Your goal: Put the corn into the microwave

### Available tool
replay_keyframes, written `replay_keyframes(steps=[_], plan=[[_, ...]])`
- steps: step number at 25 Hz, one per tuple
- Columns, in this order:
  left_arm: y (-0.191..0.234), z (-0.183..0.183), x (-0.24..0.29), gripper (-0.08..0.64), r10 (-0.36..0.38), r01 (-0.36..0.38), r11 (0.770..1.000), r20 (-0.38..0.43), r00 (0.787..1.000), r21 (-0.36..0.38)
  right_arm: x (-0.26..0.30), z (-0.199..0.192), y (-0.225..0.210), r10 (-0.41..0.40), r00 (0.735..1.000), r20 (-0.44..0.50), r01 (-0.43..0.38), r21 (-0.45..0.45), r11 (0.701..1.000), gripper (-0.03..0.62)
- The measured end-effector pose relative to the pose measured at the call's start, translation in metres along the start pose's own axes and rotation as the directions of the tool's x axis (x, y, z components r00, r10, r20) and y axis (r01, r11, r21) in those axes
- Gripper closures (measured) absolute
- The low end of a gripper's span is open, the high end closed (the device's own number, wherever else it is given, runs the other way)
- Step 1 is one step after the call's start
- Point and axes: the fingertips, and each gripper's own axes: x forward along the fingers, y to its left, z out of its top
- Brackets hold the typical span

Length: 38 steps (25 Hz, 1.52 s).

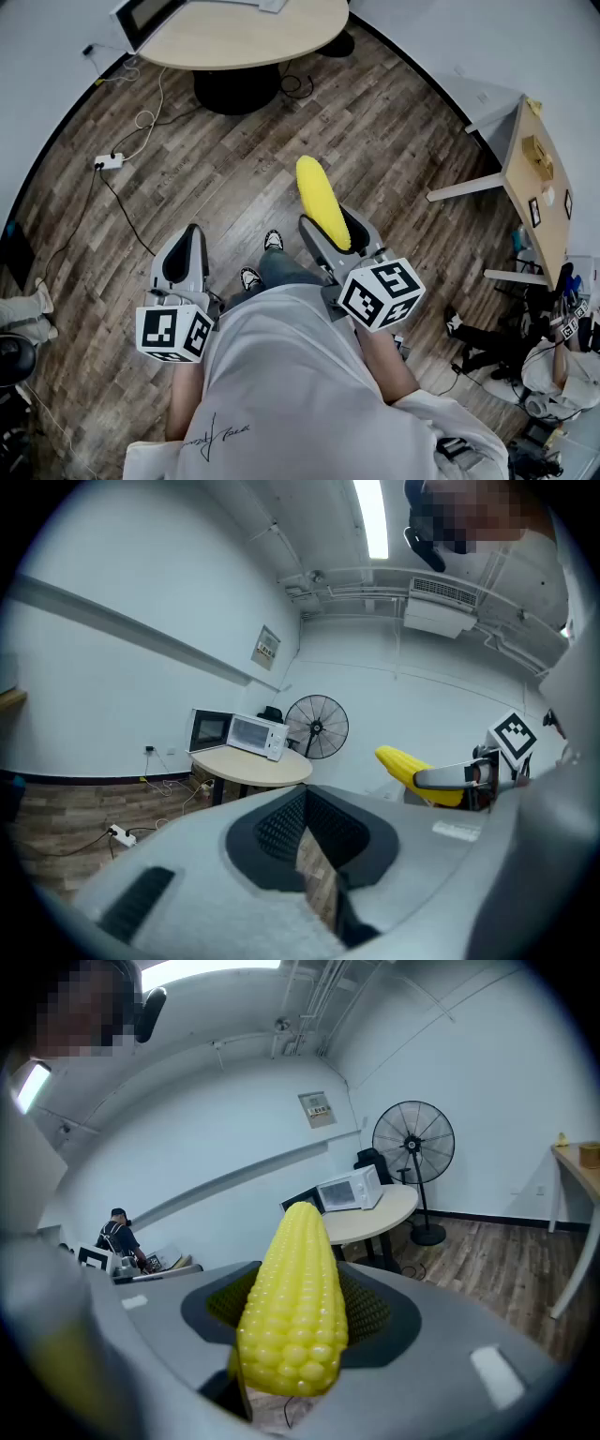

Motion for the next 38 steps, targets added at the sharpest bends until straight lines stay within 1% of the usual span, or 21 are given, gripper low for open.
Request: replay_keyframes(steps=[4, 10, 15, 20, 24, 28, 34, 38], plan=[[-0.007, -0.003, -0.015, 0.571, -0.002, 0.002, 1.000, 0.013, 1.000, 0.004, -0.009, -0.008, 0.011, 0.016, 1.000, -0.003, -0.016, -0.016, 1.000, 0.330], [-0.013, -0.008, -0.029, 0.571, -0.006, 0.006, 1.000, 0.009, 1.000, 0.007, -0.014, -0.016, 0.020, 0.033, 0.999, -0.012, -0.034, -0.015, 0.999, 0.328], [-0.003, -0.007, -0.034, 0.571, 0.006, -0.006, 1.000, 0.009, 1.000, 0.008, -0.002, -0.016, 0.029, 0.061, 0.998, -0.008, -0.061, -0.006, 0.998, 0.328], [0.012, 0.001, -0.028, 0.571, 0.024, -0.024, 1.000, 0.016, 1.000, 0.010, 0.020, -0.006, 0.035, 0.093, 0.996, -0.011, -0.093, -0.015, 0.996, 0.328], [0.027, 0.011, -0.013, 0.571, 0.041, -0.042, 0.999, 0.016, 0.999, 0.018, 0.047, 0.007, 0.032, 0.111, 0.994, -0.010, -0.111, -0.017, 0.994, 0.328], [0.051, 0.019, 0.013, 0.571, 0.056, -0.056, 0.998, 0.011, 0.998, 0.011, 0.086, 0.021, 0.026, 0.121, 0.993, -0.010, -0.121, -0.019, 0.992, 0.328], [0.084, 0.044, 0.067, 0.571, 0.056, -0.057, 0.998, 0.004, 0.998, 0.019, 0.150, 0.052, 0.010, 0.134, 0.991, -0.022, -0.134, -0.035, 0.990, 0.328], [0.103, 0.067, 0.110, 0.571, 0.062, -0.062, 0.998, 0.005, 0.998, 0.022, 0.195, 0.079, -0.007, 0.145, 0.989, -0.034, -0.146, -0.031, 0.989, 0.328]])
